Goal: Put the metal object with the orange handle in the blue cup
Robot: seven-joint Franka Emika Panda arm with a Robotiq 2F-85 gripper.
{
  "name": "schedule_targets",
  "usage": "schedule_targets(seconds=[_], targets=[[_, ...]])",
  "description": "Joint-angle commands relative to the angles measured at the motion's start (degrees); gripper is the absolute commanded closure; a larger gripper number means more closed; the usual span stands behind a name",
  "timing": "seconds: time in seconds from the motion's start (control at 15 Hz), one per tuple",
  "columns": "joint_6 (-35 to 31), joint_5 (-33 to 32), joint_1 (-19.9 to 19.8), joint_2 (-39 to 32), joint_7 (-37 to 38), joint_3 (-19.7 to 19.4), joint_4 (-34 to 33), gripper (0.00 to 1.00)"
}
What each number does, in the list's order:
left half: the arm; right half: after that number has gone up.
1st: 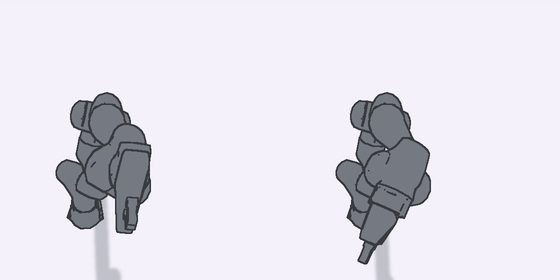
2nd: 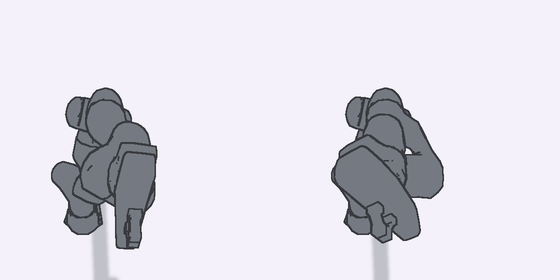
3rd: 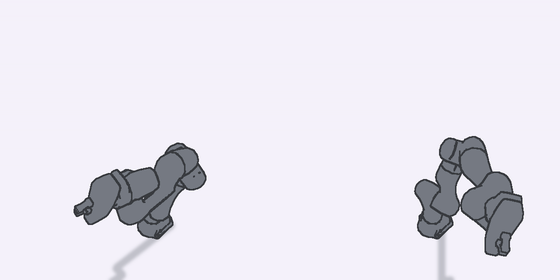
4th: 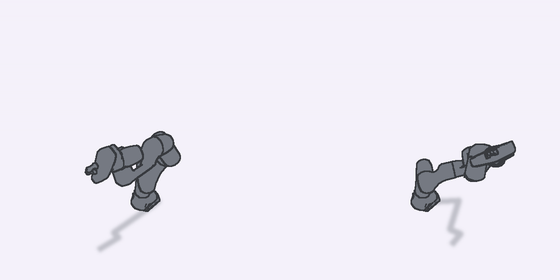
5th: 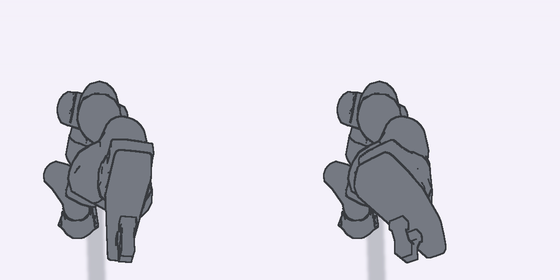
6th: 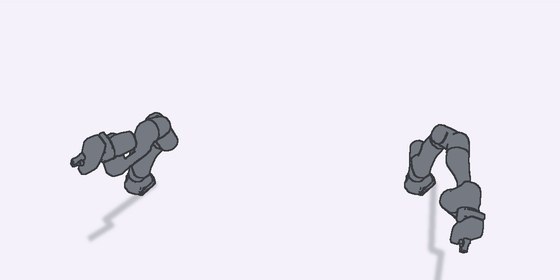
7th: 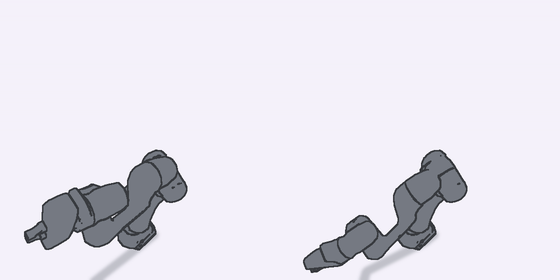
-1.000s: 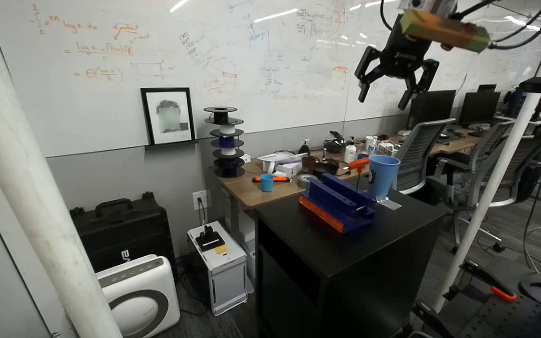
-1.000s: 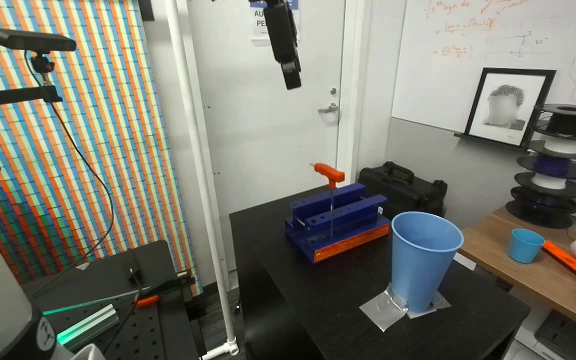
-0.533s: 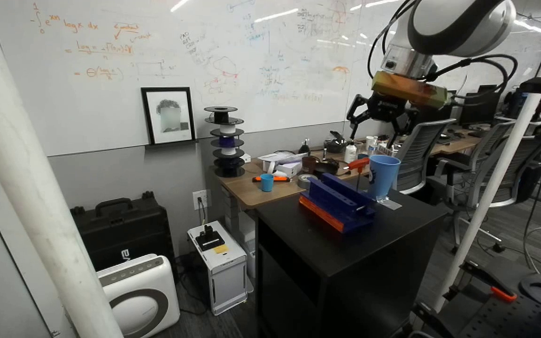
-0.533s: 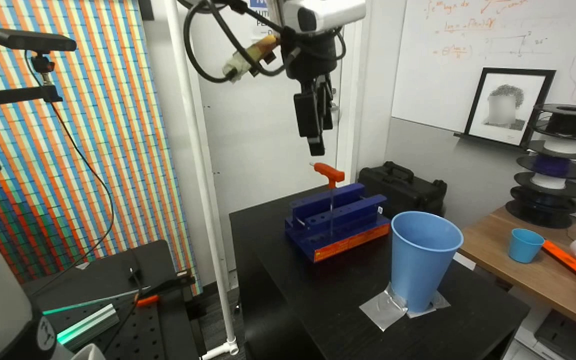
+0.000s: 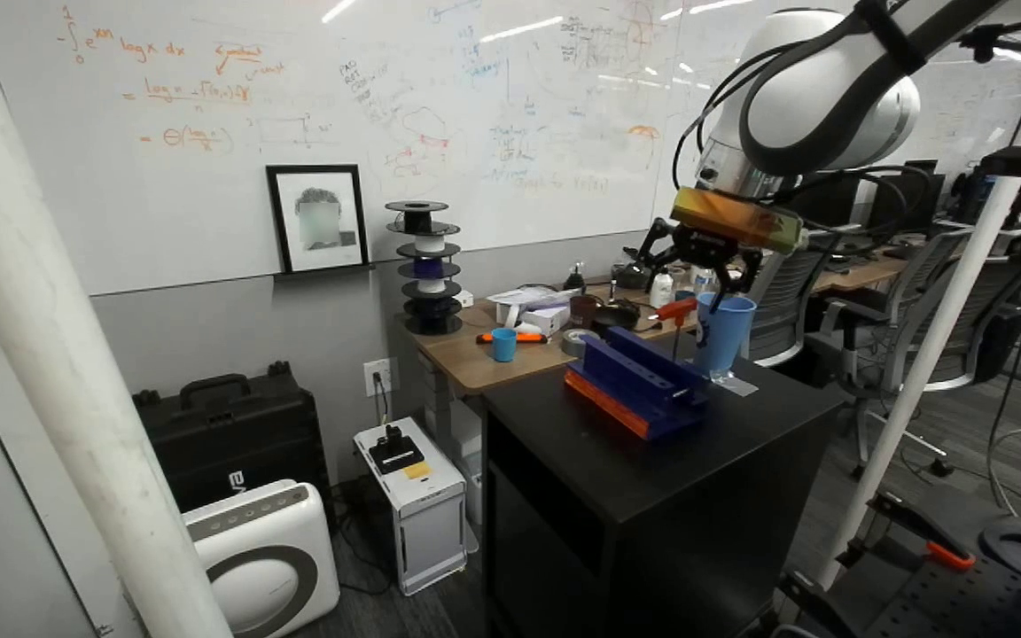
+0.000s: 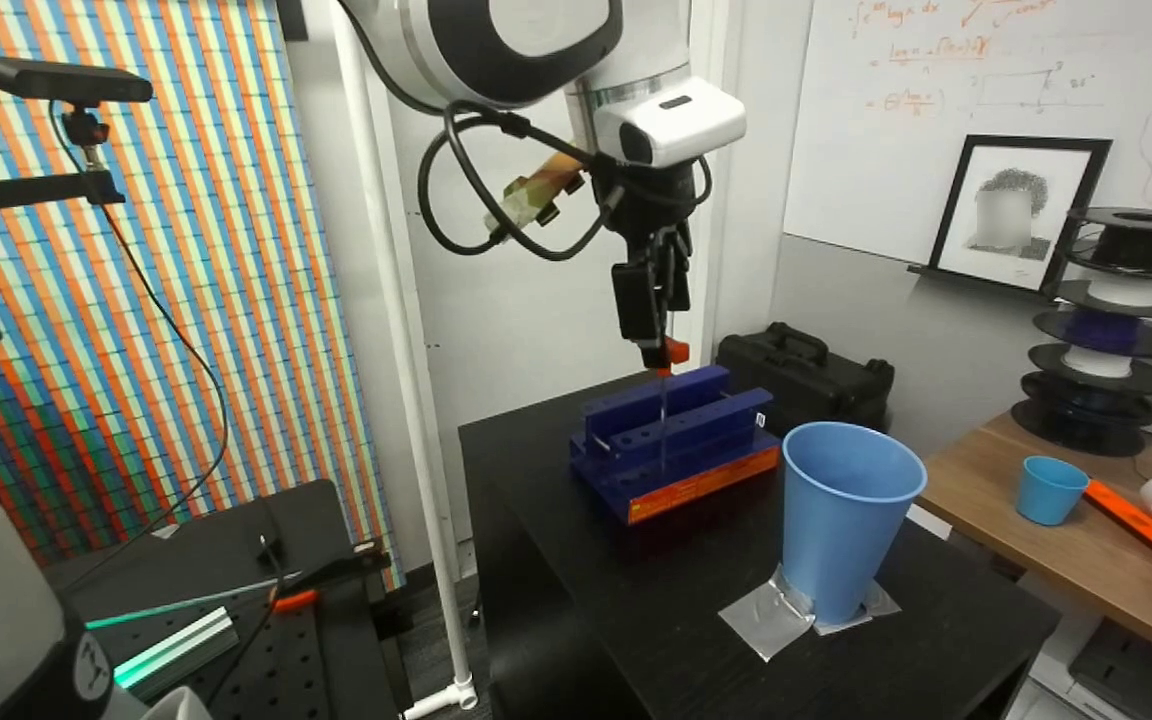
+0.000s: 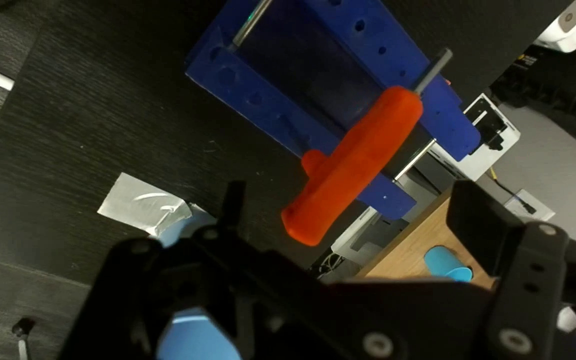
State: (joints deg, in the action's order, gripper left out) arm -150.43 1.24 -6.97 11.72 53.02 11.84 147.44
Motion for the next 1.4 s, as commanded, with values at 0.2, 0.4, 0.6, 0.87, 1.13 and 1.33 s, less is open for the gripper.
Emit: schedule_targets(seconds=[0.2,0.4,0.6,0.87,1.13,1.33], targets=[[-4.06,-1.87,3.08,-4.03,1.76,-1.89,-0.62,0.34],[-3.99,-3.13,3.50,-4.10,1.81,-2.27,-0.55,0.58],[-3.42,-4.65,3.53,-3.77,1.38,-2.71,-0.41,0.81],[-0.81,-3.69,4.30,-3.23,-1.10,-3.48,-1.07,0.91],[4.85,0.14,6.71,-0.93,-6.13,-4.08,-2.08,0.89],[11.59,4.63,8.39,1.25,-11.37,-4.89,-3.81,0.89]])
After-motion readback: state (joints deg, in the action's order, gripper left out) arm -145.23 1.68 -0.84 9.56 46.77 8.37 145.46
